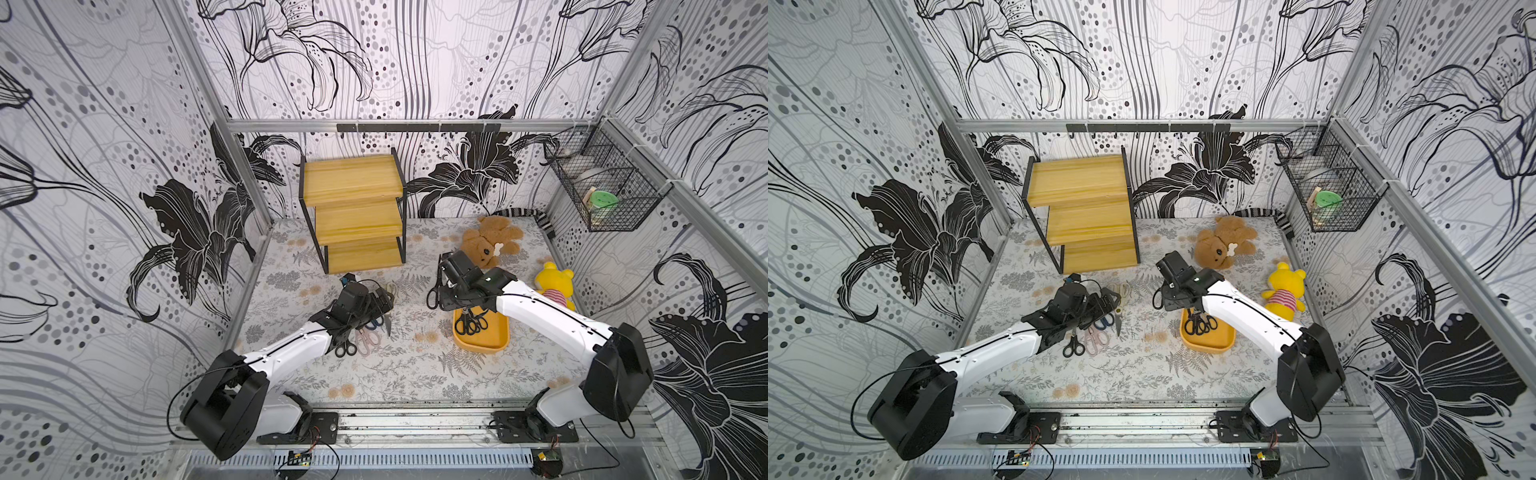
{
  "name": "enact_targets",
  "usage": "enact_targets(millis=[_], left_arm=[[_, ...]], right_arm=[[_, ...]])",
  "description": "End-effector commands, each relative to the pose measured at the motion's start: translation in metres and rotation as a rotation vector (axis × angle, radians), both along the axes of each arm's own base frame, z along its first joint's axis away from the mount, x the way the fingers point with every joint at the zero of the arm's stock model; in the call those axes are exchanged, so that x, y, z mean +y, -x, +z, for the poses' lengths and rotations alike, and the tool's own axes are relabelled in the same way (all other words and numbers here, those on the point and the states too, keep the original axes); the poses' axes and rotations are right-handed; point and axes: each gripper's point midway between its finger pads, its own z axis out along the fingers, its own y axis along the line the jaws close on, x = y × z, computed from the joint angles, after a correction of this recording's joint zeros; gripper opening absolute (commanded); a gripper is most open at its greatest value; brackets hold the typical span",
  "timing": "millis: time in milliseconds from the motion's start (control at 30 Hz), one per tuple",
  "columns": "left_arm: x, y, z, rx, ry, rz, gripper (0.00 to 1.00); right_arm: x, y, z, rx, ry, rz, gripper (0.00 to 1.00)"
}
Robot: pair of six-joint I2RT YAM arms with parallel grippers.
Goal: Put the scissors into the storage box
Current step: Place the scissors in the storage box.
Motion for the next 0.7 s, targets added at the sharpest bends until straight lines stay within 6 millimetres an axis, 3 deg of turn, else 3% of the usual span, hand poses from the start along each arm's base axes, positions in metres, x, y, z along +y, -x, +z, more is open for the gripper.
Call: enact_targets(millis=[0, 200, 667], left_arm=[[-0.013, -0.004, 0.007, -0.023, -0.024, -0.05, 0.97], [-0.025, -0.009, 0.006, -0.013, -0.025, -0.07, 0.97], [-0.022, -0.004, -0.001, 0.001, -0.046, -0.058, 0.97]], right_arm=[[-0.045, 0.013, -0.013, 0.05, 0.101, -0.016, 0.0], [-0.089, 0.025, -0.034, 0.103, 0.126, -0.1, 0.0], [-0.09, 0.04, -0.08, 0.222, 0.121, -0.141, 0.0]])
